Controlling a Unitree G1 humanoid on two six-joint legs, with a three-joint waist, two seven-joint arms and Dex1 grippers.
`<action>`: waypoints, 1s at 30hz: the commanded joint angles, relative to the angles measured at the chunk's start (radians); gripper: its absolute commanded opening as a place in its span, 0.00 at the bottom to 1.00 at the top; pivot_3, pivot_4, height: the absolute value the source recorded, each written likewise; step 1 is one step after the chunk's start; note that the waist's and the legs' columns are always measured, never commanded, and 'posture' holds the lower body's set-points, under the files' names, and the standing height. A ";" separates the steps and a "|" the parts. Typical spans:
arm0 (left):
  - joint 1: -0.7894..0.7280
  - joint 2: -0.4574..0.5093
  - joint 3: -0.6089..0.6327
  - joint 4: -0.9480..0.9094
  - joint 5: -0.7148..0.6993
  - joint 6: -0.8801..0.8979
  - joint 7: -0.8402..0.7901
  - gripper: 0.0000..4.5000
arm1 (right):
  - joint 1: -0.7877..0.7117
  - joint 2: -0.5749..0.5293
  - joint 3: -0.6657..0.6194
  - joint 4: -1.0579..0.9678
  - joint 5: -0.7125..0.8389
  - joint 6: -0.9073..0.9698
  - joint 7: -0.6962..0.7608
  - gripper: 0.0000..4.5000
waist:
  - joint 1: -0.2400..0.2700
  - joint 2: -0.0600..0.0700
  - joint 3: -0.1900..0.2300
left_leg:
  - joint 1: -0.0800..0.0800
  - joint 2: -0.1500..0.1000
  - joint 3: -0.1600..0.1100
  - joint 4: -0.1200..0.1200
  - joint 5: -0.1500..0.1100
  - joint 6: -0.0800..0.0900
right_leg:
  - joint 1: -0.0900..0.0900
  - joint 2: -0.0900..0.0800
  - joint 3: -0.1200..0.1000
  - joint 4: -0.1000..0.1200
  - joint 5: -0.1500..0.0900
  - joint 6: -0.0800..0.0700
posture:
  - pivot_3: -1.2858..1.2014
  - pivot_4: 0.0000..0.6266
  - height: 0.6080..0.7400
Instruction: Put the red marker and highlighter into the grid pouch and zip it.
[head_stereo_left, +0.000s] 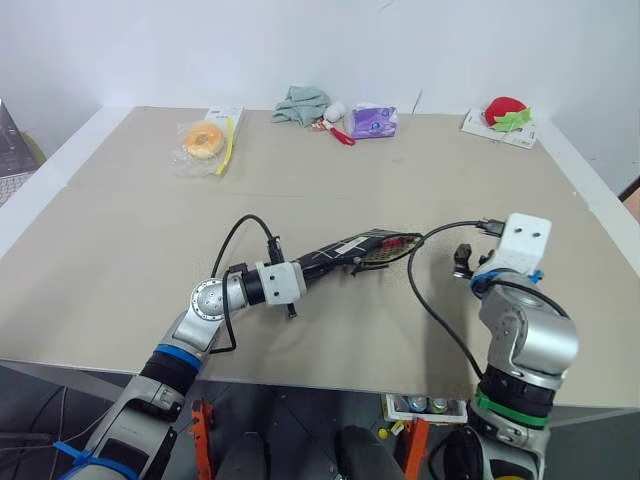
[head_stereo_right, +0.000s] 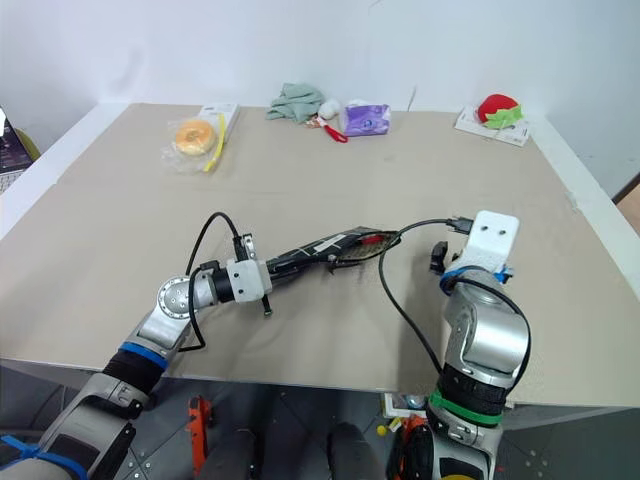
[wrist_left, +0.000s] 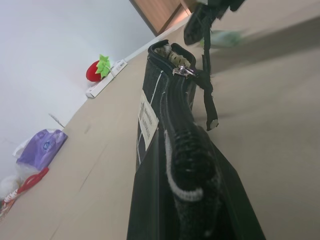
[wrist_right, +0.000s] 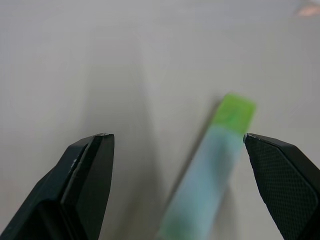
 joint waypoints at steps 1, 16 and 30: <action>0.003 0.004 0.019 -0.042 -0.001 -0.002 0.018 0.00 | 0.012 -0.009 0.026 0.002 -0.017 -0.001 -0.020 0.99 | 0.000 0.000 0.000 | 0.000 0.000 0.000 0.000 0.000 0.000 | 0.000 0.000 0.000 0.000 0.000 0.000 | 0.52 0.24 0.95; 0.011 0.006 0.022 -0.057 0.007 0.008 0.034 0.00 | 0.001 0.018 0.005 0.045 -0.015 -0.026 -0.066 0.99 | -0.001 0.000 0.000 | 0.000 0.001 0.000 -0.001 0.000 0.000 | 0.000 0.001 0.000 0.000 0.000 0.000 | 0.52 0.24 0.95; 0.002 0.002 0.021 -0.047 0.012 0.007 0.041 0.00 | -0.004 0.027 -0.017 0.077 0.001 -0.043 -0.084 0.22 | -0.001 0.000 0.000 | 0.000 0.001 0.000 -0.002 0.000 0.000 | 0.000 0.001 0.000 0.000 -0.001 0.000 | 0.52 0.24 0.95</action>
